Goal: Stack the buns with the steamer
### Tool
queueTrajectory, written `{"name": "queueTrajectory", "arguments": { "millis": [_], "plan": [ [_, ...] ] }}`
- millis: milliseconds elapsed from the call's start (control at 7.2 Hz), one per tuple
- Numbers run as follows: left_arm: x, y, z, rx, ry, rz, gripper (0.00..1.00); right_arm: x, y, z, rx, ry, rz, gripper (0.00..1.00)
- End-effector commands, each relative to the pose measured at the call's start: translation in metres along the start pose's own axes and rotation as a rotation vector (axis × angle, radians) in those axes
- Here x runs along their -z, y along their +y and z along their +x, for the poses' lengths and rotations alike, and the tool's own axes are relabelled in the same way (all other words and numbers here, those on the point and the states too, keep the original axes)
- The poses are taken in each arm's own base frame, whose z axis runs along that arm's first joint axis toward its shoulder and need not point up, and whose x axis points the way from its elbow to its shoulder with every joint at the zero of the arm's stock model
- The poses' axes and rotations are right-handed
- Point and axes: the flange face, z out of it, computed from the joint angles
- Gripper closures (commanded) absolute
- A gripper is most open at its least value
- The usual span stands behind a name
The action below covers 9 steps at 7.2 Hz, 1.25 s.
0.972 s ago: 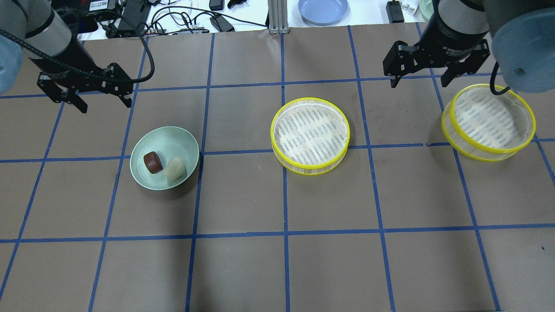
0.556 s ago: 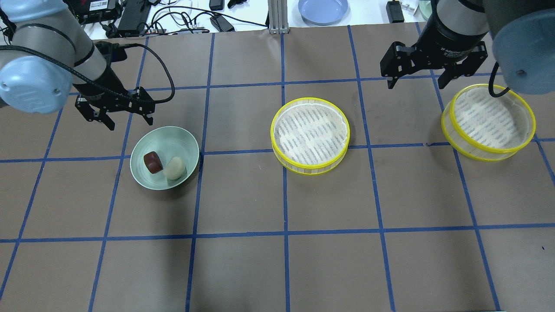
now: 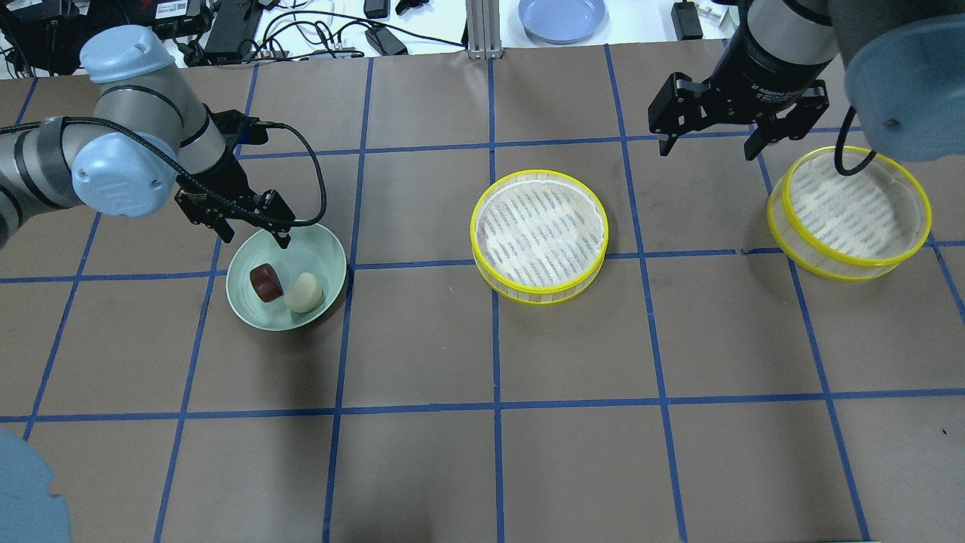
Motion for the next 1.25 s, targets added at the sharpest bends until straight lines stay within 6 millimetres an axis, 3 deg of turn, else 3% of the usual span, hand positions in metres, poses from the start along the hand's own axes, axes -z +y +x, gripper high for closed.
{"name": "queueTrajectory", "arguments": {
  "millis": [0, 417, 972, 1111],
  "plan": [
    [-0.019, -0.011, 0.004, -0.118, 0.004, -0.001, 0.05, -0.001, -0.001, 0.000, 0.002, -0.001, 0.002, 0.00],
    [-0.064, 0.000, 0.017, -0.123, 0.049, -0.084, 0.00, -0.006, -0.004, 0.001, 0.010, 0.006, -0.005, 0.00],
    [-0.066, -0.002, 0.022, -0.128, 0.052, -0.083, 0.02, -0.006, -0.006, 0.009, 0.008, 0.024, -0.009, 0.00],
    [-0.060, -0.006, 0.032, -0.150, 0.041, -0.074, 0.02, -0.005, -0.016, 0.033, -0.025, 0.037, 0.004, 0.00]
  ]
}}
